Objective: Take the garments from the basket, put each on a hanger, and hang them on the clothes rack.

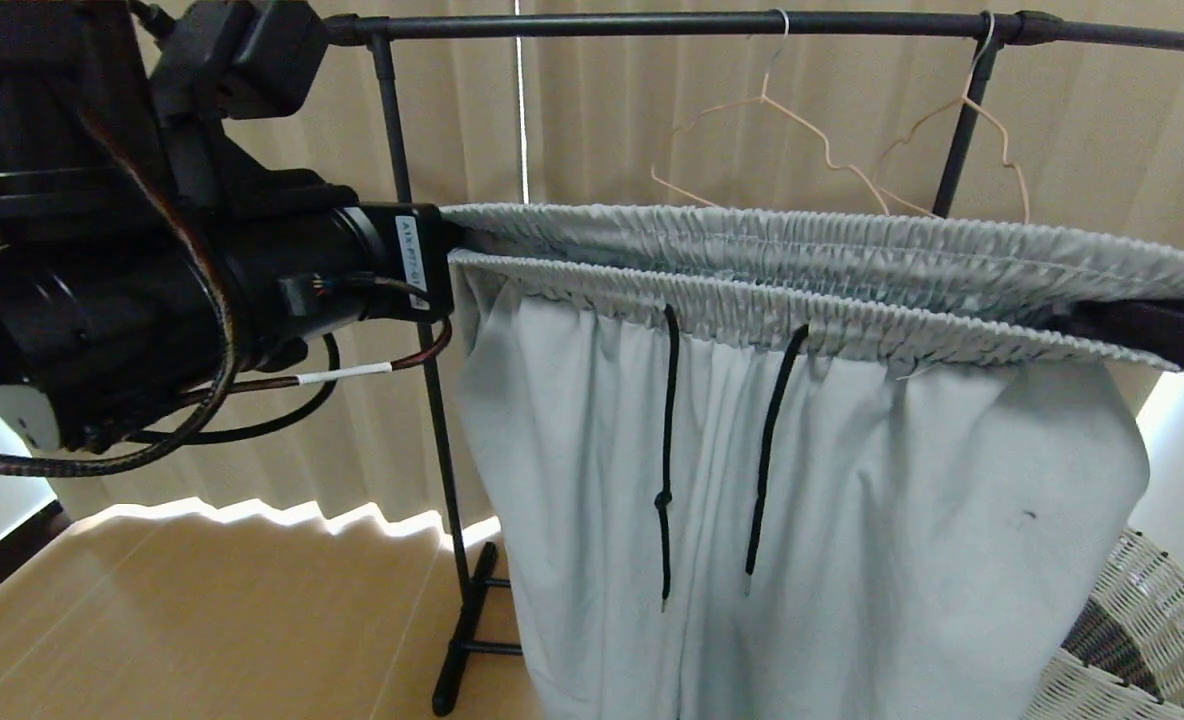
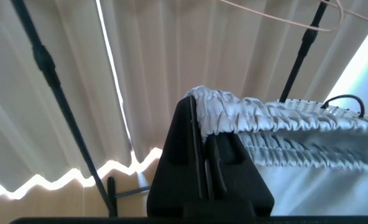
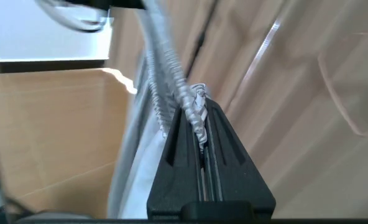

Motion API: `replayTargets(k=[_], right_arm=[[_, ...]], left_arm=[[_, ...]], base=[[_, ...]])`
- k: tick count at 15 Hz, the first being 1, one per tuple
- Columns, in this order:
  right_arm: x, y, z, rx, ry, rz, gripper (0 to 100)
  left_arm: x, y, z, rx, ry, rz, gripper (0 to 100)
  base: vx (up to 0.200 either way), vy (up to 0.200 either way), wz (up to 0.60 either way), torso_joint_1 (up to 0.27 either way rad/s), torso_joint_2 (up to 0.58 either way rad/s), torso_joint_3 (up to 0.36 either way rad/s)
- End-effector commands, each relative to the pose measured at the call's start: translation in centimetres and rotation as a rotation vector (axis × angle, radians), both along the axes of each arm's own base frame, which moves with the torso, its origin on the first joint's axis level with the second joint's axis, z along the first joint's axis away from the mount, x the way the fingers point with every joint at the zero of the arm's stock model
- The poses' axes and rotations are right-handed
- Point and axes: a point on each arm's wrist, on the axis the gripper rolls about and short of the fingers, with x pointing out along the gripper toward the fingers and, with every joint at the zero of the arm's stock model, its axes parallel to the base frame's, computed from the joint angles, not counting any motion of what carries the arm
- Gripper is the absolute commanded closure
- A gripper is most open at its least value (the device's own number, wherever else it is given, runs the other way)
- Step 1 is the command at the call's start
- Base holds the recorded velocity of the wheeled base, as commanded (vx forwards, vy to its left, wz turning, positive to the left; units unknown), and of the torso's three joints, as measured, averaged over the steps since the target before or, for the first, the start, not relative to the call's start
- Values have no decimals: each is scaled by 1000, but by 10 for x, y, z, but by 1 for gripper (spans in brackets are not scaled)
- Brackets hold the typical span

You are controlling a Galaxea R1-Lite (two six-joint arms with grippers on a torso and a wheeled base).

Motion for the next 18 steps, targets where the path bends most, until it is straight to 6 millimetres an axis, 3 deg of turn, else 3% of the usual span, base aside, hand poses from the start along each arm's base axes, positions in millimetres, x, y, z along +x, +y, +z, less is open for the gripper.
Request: replayTargets(k=[1, 4, 7, 9, 13, 18], right_arm=[[43, 7, 9, 12, -13, -102, 100], [81, 22, 13, 30, -4, -122, 100], [120, 42, 11, 66, -36, -118, 100], [136, 50, 12, 92, -36, -116, 100], [157, 60, 13, 95, -39, -112, 100], [161, 63, 11, 94, -36, -114, 100]], left_arm=[[-35, 25, 11, -24, -34, -11, 100], [-79, 37, 17, -34, -33, -126, 100], [-110, 53, 17, -47, -36, -279, 100], [-117, 57, 10, -48, -28, -375, 100], [-119, 57, 9, -45, -38, -396, 100], [-117, 56, 8, -45, -39, -391, 100]], base=[[0, 0, 0, 0, 0, 0], [0, 0, 0, 0, 0, 0], [0, 0, 0, 0, 0, 0], [0, 0, 0, 0, 0, 0], [0, 0, 0, 0, 0, 0], [0, 0, 0, 0, 0, 0]])
